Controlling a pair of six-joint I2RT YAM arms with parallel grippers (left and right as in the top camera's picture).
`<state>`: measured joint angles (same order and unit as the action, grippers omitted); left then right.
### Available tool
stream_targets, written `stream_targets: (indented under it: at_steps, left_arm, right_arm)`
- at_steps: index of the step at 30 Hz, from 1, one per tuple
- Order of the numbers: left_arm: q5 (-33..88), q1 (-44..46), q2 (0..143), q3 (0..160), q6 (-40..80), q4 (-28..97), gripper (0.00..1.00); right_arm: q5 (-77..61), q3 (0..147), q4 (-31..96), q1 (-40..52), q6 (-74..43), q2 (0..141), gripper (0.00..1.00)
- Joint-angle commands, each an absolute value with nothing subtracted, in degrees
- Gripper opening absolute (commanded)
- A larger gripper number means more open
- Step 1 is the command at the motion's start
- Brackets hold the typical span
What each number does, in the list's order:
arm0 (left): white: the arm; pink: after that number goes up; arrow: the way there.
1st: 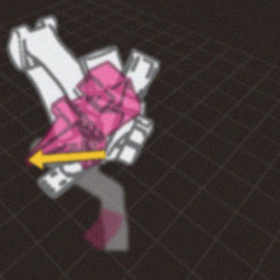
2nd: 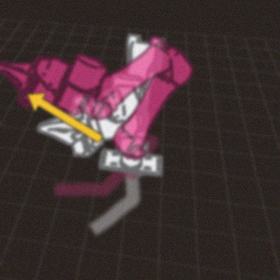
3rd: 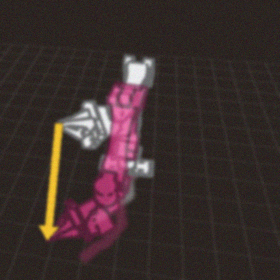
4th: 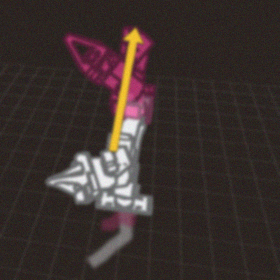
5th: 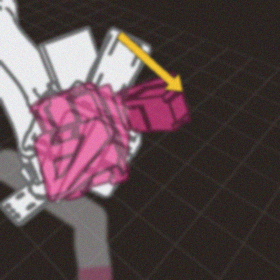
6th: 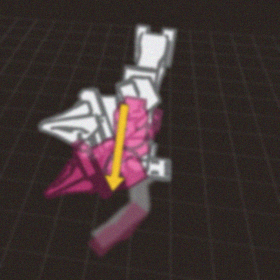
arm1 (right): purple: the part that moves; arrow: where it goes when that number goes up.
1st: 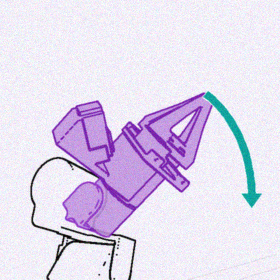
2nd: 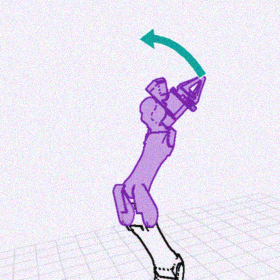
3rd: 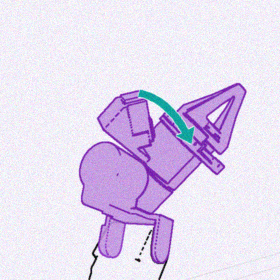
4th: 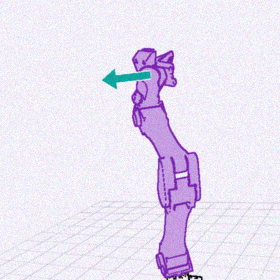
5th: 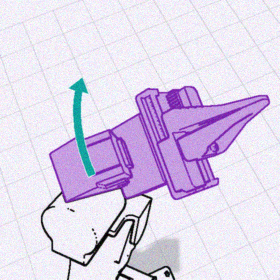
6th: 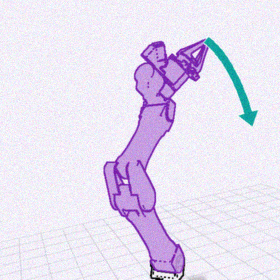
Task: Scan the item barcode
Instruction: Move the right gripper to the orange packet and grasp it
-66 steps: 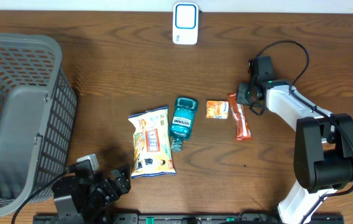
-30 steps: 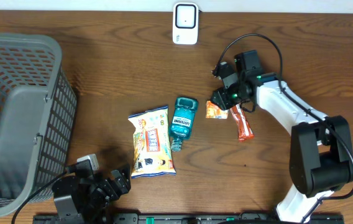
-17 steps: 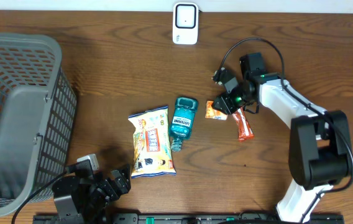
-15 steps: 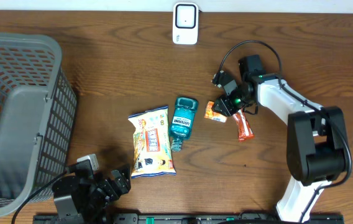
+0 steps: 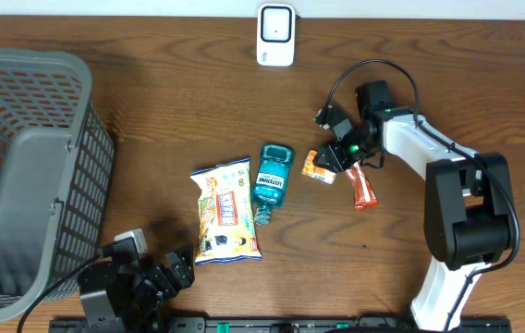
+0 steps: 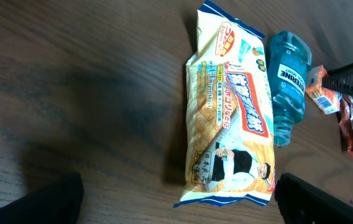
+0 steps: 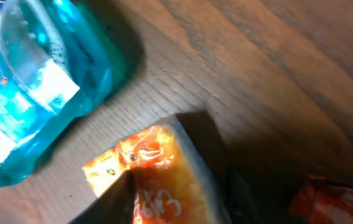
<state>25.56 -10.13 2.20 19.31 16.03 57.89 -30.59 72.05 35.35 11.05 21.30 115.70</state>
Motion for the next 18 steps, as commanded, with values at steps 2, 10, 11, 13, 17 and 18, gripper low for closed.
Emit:
stream_targets:
  at_steps: [2, 10, 11, 13, 17, 18]
  left_arm:
    - [26.2, -10.3, 2.1, 19.0, 15.0, 60.1, 0.98]
    - [26.2, -10.3, 2.1, 19.0, 15.0, 60.1, 0.98]
    - [26.2, -10.3, 2.1, 19.0, 15.0, 60.1, 0.98]
    - [26.2, -10.3, 2.1, 19.0, 15.0, 60.1, 0.98]
    - [26.2, -10.3, 2.1, 19.0, 15.0, 60.1, 0.98]
    - [26.2, -10.3, 2.1, 19.0, 15.0, 60.1, 0.98]
  right_arm:
    - [-31.4, 78.7, 42.2, 10.9, 15.8, 117.6, 0.49]
    - [-28.3, 83.3, 47.4, 11.0, 12.1, 117.8, 0.54]
    - [-27.6, 82.6, 47.4, 11.0, 12.6, 117.8, 0.53]
    - [-27.3, 81.1, 46.8, 11.0, 12.9, 117.8, 0.54]
    - [-27.4, 78.4, 45.3, 11.0, 13.3, 117.8, 0.5]
    - [-27.6, 77.8, 45.2, 11.0, 13.9, 117.8, 0.5]
